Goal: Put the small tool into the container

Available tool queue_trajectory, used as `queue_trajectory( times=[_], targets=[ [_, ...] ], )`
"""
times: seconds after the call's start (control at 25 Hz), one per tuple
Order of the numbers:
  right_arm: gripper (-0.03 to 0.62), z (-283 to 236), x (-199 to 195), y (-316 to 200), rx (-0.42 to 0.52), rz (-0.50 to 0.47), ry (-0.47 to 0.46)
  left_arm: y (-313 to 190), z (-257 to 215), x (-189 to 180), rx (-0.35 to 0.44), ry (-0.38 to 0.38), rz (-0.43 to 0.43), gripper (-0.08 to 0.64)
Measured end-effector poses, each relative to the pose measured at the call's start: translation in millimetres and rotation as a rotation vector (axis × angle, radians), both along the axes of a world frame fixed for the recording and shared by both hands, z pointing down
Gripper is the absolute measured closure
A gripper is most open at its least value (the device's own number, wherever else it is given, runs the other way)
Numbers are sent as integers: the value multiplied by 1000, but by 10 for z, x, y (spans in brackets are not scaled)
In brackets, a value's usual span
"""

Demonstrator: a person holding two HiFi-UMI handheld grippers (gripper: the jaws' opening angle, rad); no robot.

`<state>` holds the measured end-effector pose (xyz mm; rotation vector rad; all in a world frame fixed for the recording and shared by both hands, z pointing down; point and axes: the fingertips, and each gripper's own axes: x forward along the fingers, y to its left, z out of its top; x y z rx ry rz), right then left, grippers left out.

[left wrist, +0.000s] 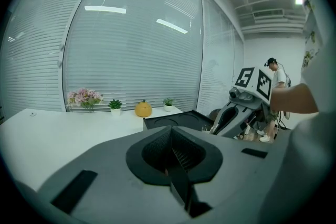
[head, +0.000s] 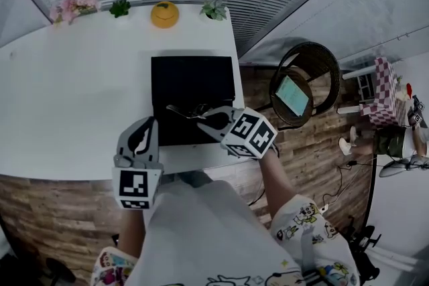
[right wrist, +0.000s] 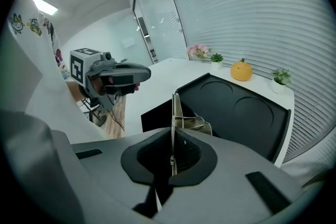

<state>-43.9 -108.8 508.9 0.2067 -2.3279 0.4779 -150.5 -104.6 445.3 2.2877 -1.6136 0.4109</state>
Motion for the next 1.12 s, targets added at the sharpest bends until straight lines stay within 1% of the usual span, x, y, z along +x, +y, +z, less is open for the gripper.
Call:
queue_trajectory(
  times=[0.24, 0.4, 0.72, 1.12],
  targets=[
    [591, 102, -32, 42, -81, -66, 19, 2, 68, -44, -13, 2, -8, 554],
    [591, 158, -58, 72, -116, -118, 52, 21, 83, -58, -19, 2, -10, 554],
    [591, 330, -102, 135, -218, -179, 111, 26, 159, -117, -33, 0, -7, 554],
    [591, 481, -80, 108, -271, -177, 171, 41, 190, -167, -39, -5, -3, 554]
  ],
)
